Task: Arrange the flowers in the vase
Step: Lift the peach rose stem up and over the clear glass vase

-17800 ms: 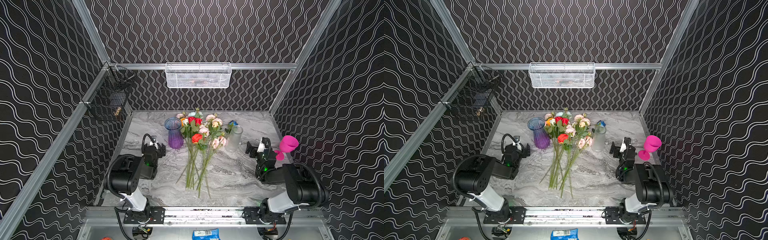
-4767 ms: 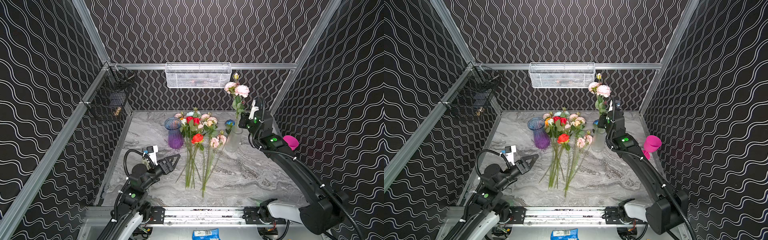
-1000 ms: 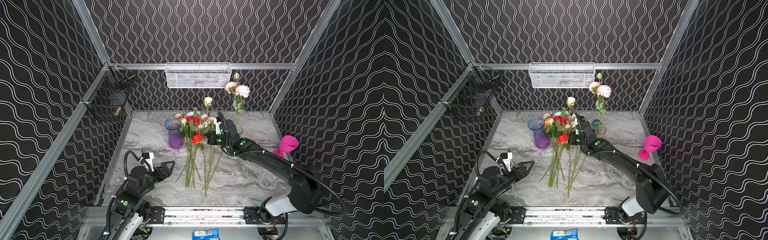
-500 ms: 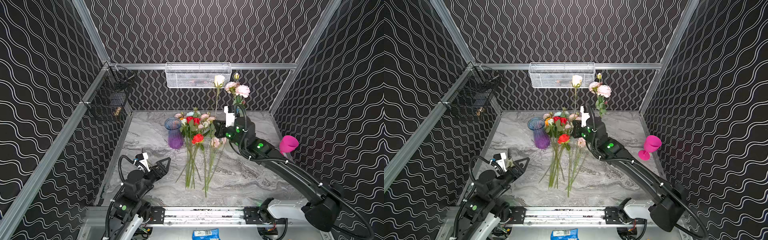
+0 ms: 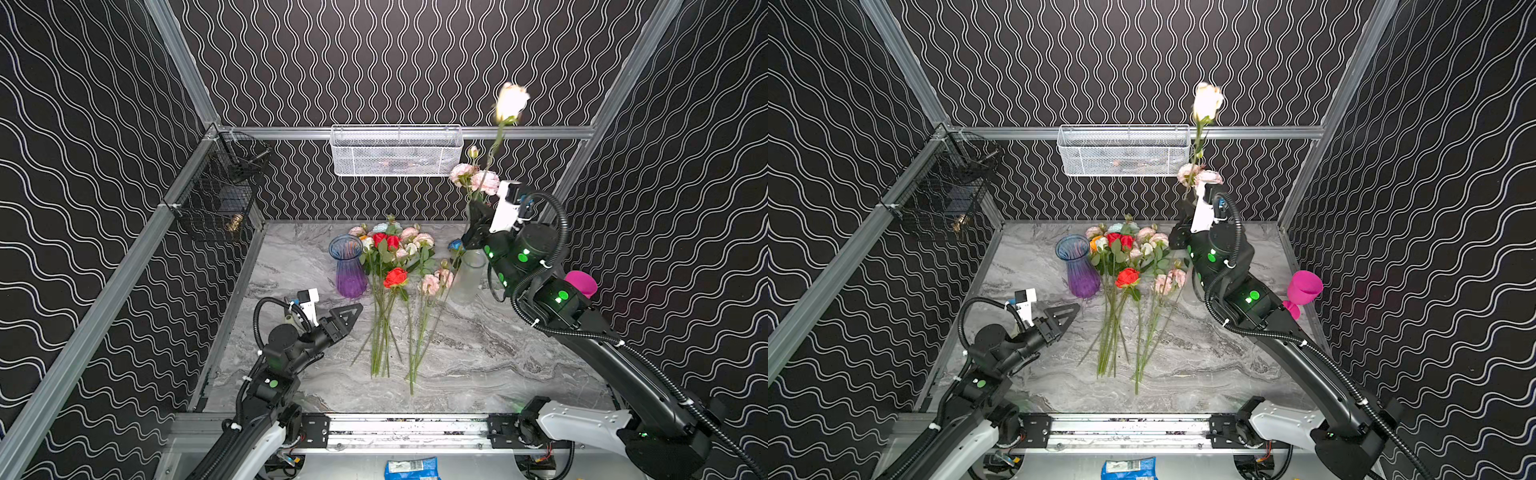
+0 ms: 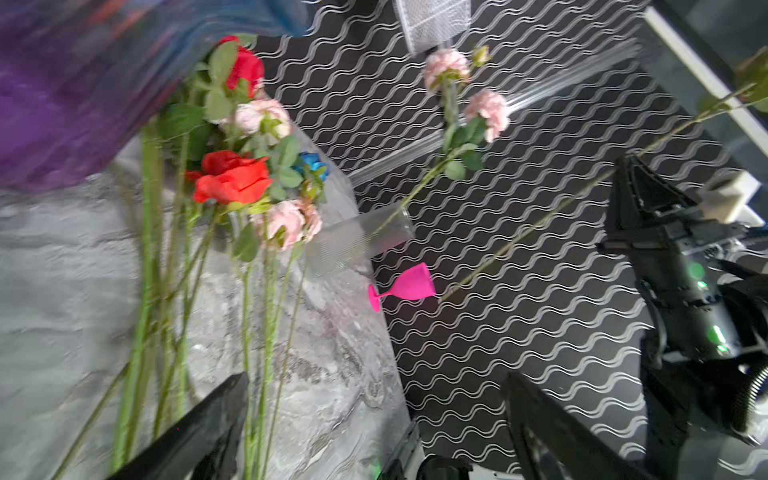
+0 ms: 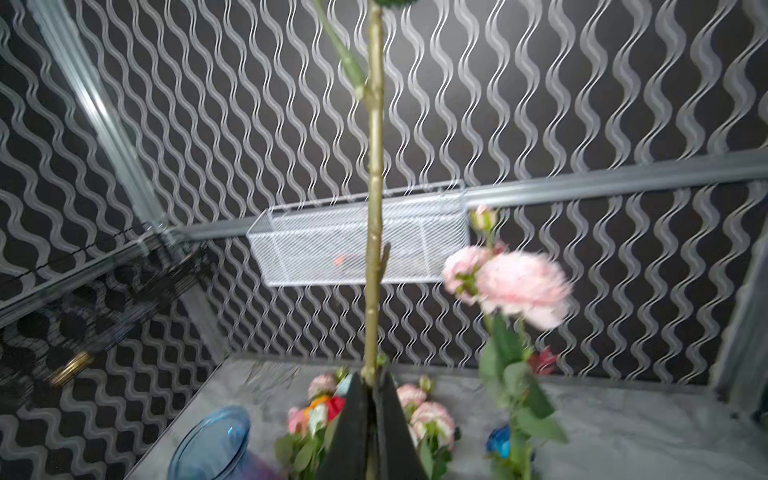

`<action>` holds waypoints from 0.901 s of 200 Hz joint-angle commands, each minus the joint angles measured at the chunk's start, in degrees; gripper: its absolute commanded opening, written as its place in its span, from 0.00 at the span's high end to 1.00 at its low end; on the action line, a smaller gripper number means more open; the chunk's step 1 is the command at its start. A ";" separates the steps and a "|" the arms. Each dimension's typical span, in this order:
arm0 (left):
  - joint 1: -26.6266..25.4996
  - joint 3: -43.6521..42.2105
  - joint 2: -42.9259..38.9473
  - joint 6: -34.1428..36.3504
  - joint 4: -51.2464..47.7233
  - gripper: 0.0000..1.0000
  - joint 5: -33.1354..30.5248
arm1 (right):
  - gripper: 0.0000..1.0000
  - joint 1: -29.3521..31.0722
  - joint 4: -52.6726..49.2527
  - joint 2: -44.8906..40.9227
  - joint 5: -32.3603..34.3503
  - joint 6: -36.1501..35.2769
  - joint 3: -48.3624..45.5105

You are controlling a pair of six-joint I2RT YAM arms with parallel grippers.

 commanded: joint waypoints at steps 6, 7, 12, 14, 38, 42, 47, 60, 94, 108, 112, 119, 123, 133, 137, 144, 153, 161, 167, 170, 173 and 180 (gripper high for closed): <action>-0.21 0.03 2.34 -2.40 13.38 0.01 2.90 | 1.00 -1.92 8.07 2.69 9.13 -10.76 2.64; -0.21 0.04 2.41 -2.42 13.55 0.02 2.89 | 1.00 -2.11 8.09 2.86 9.23 -10.93 2.81; -0.20 0.17 2.84 -2.47 14.34 0.01 2.87 | 1.00 -2.80 8.37 3.73 9.85 -11.82 3.63; -0.25 0.22 3.14 -2.50 14.61 0.01 2.94 | 1.00 -3.13 8.46 4.08 10.12 -12.05 3.96; -0.30 1.64 5.45 -1.73 16.10 0.01 4.16 | 1.00 -8.08 7.78 7.02 9.21 -11.55 6.86; -0.28 1.70 5.76 -1.60 16.18 0.01 4.27 | 1.00 -9.04 7.51 7.44 9.01 -11.12 7.21; -0.30 1.79 6.02 -1.50 16.06 0.01 4.16 | 1.00 -10.26 7.00 7.86 8.58 -10.40 7.55; -0.27 1.65 6.44 -1.69 16.69 0.01 3.78 | 1.00 -13.34 4.70 8.76 6.37 -7.55 8.27; -0.36 -0.02 7.24 -2.07 19.97 0.01 3.16 | 1.00 -18.08 5.18 10.30 3.18 -4.81 7.44; -0.36 -0.53 7.65 -2.25 20.54 0.01 3.08 | 1.00 -18.47 3.95 12.07 3.26 -4.42 8.91; -0.36 -0.77 7.78 -2.43 21.02 0.01 3.09 | 1.00 -18.52 4.09 12.43 3.11 -4.37 8.96; -0.38 -1.07 7.83 -2.60 21.63 0.01 3.12 | 1.00 -18.67 4.55 12.91 2.81 -4.25 8.72; -0.36 -1.10 7.84 -2.85 21.66 0.01 2.93 | 1.00 -18.78 4.41 13.21 2.82 -4.09 8.75; -0.37 -1.03 7.71 -3.11 20.99 0.01 2.63 | 1.00 -18.89 3.71 13.74 2.63 -3.63 8.59; -0.34 -0.89 7.59 -3.06 20.75 0.02 2.80 | 1.00 -18.91 4.03 13.75 2.49 -3.74 8.00; -0.35 -0.77 7.37 -2.51 20.17 0.01 3.15 | 1.00 -18.92 5.20 13.51 2.70 -4.02 6.50; -0.31 -0.80 7.05 -1.58 19.45 0.01 3.46 | 1.00 -18.96 6.49 13.04 2.87 -3.45 4.05; -0.38 -1.13 7.01 -1.06 19.17 0.01 3.25 | 1.00 -19.24 7.09 12.81 2.61 -2.43 2.21; -0.39 -1.48 7.02 -1.16 19.05 0.01 2.66 | 1.00 -19.33 7.02 12.91 2.33 -1.79 1.12; -0.38 -1.65 6.96 -1.41 19.12 0.01 2.41 | 1.00 -19.34 6.72 13.13 2.19 -1.56 0.84; -0.32 -1.78 6.94 -1.59 19.22 0.01 2.21 | 1.00 -19.30 6.43 13.25 1.99 -1.26 0.68; -0.37 -2.01 6.88 -2.12 19.70 0.01 2.18 | 1.00 -19.28 5.44 13.59 1.63 -0.58 0.32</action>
